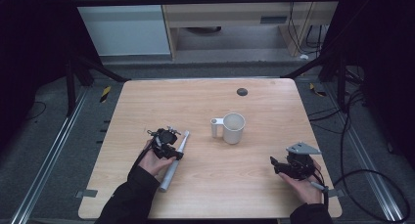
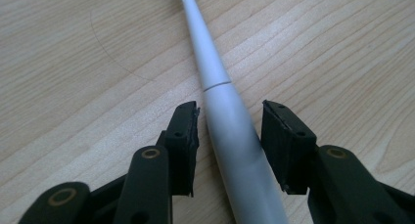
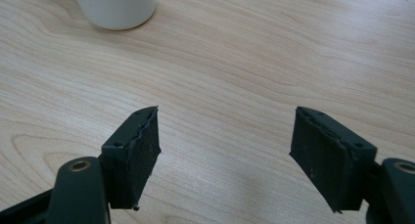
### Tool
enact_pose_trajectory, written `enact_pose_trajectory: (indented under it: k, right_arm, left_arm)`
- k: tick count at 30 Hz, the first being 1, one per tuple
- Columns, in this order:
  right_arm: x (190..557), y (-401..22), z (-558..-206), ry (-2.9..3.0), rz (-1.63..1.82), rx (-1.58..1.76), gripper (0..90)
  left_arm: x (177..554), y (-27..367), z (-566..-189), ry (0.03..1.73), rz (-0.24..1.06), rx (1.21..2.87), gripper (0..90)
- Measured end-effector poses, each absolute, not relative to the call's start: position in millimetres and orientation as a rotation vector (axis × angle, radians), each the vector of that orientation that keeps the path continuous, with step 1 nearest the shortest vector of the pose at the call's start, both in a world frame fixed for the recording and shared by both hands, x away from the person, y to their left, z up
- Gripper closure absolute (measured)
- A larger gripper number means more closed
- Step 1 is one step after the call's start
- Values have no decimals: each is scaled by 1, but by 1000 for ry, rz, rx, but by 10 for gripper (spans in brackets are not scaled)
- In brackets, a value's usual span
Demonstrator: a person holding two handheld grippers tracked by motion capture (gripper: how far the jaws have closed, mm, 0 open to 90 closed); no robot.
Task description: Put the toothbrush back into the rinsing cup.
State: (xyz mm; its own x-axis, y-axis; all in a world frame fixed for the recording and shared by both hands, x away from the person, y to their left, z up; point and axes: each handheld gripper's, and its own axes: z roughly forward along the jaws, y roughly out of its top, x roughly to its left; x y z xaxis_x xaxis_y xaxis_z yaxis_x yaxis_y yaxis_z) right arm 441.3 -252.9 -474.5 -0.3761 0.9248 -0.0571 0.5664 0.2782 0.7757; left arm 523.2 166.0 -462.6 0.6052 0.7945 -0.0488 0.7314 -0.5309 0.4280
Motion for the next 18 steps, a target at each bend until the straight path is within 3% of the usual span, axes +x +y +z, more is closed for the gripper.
enact_pose_trajectory:
  k: [18]
  right_arm:
    - [442,-252,-474,2050,929,1344,265]
  left_arm:
    - [524,163,-470,1237,170,2433,648]
